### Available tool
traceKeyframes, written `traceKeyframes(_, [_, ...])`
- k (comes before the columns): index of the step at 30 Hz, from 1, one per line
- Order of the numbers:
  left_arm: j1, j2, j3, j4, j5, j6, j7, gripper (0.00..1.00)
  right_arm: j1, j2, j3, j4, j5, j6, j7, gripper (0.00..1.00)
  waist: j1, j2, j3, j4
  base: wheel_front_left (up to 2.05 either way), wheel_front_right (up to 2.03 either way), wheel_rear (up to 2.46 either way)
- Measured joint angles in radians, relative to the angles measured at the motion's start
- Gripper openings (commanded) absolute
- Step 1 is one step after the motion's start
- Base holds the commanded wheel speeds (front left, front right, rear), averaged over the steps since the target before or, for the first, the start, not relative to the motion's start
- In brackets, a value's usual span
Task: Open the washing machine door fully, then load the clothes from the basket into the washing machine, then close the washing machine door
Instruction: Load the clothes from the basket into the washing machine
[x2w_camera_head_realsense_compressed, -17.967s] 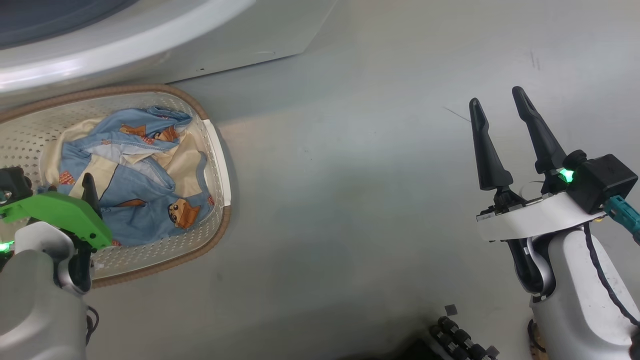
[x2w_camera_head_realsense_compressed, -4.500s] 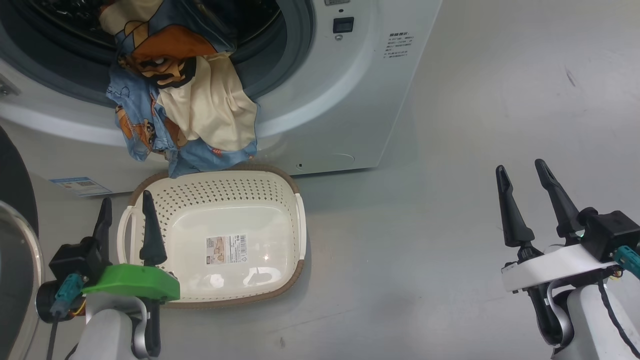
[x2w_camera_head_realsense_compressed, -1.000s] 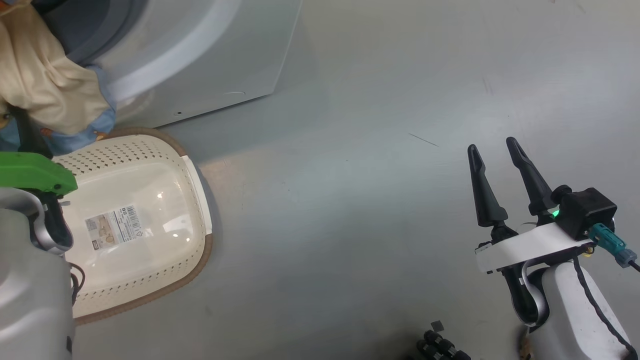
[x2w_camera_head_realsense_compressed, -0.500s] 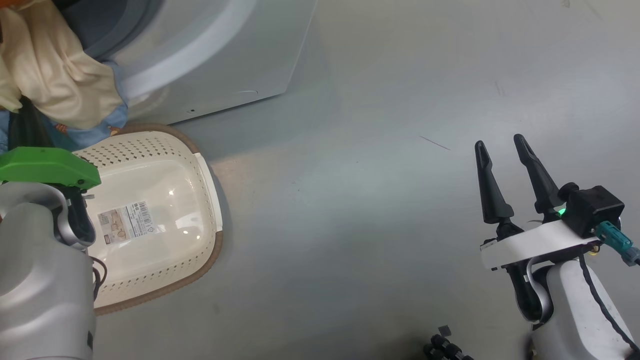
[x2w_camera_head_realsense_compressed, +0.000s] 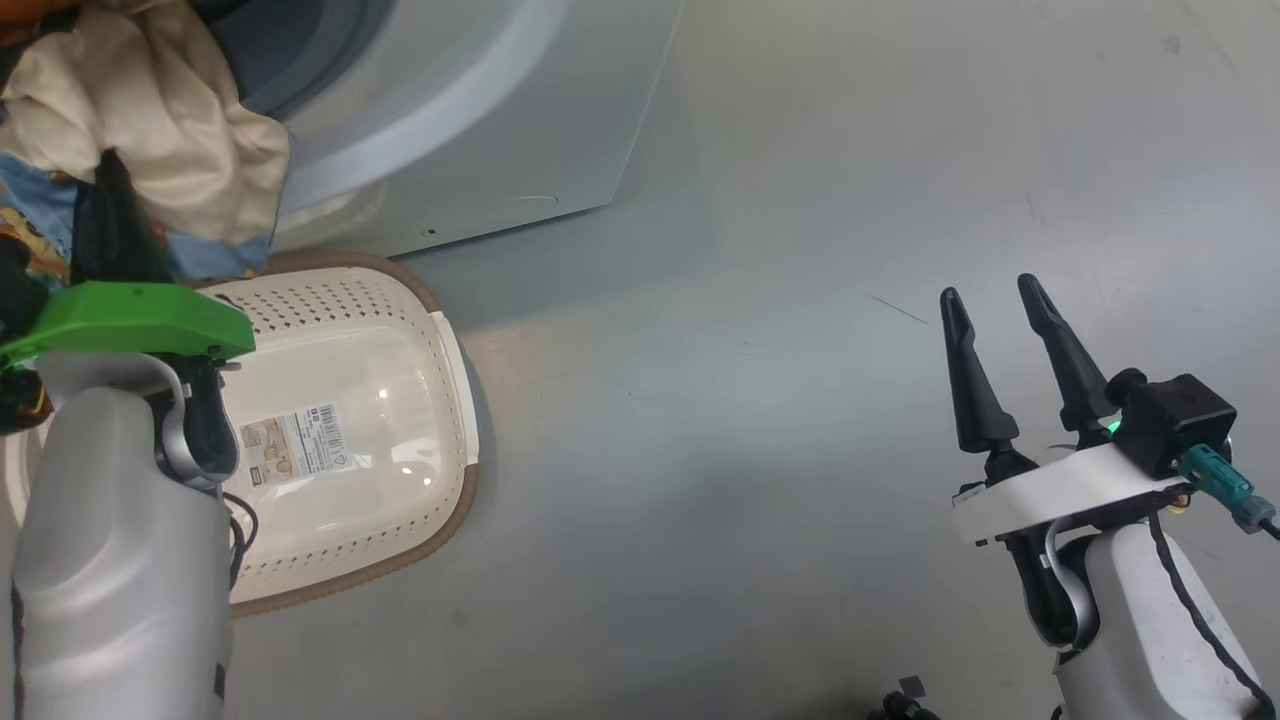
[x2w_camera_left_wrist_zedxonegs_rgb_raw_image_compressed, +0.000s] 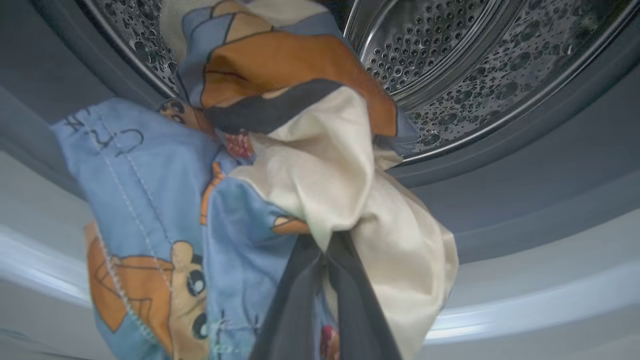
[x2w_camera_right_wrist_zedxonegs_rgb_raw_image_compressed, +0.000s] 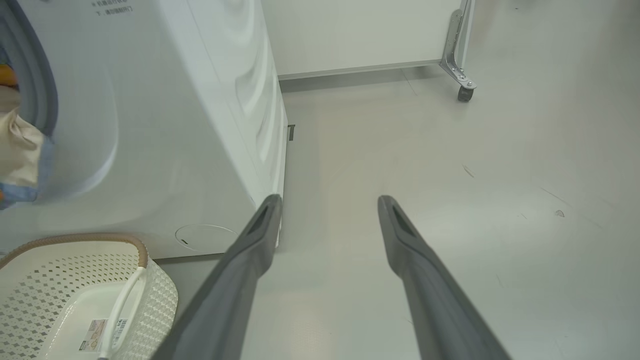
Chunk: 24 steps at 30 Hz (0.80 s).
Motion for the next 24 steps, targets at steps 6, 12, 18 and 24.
traceKeyframes(6, [-0.045,0.027,-0.011,-0.032,0.025,0.0,0.002,0.0,-0.001,0.002,0.03,0.005,0.0,0.0,0.0,1.0,0.0,0.0,-0.009,0.001,0.0,0.0,0.0])
traceKeyframes(12, [-0.101,0.079,-0.004,-0.014,0.04,0.003,0.043,0.0,-0.001,0.012,0.057,0.015,0.003,0.0,0.0,1.0,0.0,0.0,-0.018,-0.026,0.0,0.0,0.0])
traceKeyframes(18, [-0.175,0.131,0.007,0.041,0.064,0.022,0.094,0.0,0.001,0.021,0.081,0.027,0.014,0.0,0.0,1.0,0.0,0.0,-0.026,-0.067,0.0,0.0,0.0])
traceKeyframes(24, [-0.246,0.181,0.011,0.107,0.09,0.037,0.129,0.0,0.012,0.024,0.104,0.041,0.022,0.0,0.0,1.0,0.0,0.0,-0.029,-0.111,0.0,0.0,0.0])
